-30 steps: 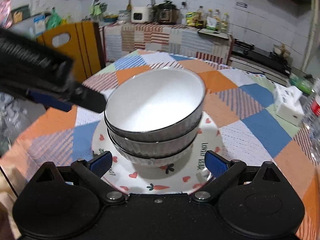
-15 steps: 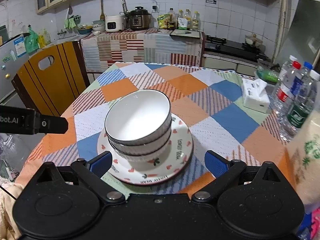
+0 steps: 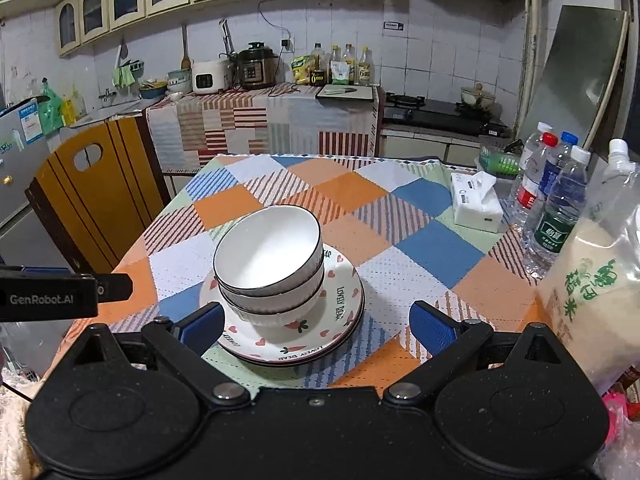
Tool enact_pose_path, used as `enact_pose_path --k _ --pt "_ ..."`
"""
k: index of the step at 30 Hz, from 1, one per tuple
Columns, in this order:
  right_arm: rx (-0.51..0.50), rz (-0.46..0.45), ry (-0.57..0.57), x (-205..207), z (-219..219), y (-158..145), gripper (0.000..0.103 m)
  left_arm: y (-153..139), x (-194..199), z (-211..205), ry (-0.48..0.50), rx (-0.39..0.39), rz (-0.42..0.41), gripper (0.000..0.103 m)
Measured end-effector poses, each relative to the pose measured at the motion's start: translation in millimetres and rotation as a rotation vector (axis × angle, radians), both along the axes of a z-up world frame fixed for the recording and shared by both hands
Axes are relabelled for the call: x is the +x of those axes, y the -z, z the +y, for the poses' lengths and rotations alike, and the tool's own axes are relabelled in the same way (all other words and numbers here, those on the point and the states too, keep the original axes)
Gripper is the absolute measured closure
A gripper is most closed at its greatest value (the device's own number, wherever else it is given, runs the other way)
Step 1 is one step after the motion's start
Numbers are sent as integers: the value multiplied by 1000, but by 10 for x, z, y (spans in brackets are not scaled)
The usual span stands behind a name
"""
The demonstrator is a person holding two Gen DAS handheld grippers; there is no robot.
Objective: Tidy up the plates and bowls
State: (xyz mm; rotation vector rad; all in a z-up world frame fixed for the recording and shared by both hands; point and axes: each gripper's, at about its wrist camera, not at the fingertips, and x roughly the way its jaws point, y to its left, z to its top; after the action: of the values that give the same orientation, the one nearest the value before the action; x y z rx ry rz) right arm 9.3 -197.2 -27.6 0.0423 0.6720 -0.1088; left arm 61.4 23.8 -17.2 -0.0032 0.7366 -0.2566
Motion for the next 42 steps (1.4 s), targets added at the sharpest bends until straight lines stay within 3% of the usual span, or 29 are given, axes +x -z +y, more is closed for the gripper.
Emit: enact_pose_path --k 6,12,25,42 --pt "-2 -12 0 -74 59 4 3 -18 -54 37 -22 3 -43 8" --pt "-8 -9 24 -105 68 44 3 3 -55 24 -29 29 -51 5" --pt "-20 26 76 -96 31 129 3 34 -116 -45 -1 94 -49 5" --pt "-22 55 91 -81 34 172 3 59 -110 -14 37 50 -17 5"
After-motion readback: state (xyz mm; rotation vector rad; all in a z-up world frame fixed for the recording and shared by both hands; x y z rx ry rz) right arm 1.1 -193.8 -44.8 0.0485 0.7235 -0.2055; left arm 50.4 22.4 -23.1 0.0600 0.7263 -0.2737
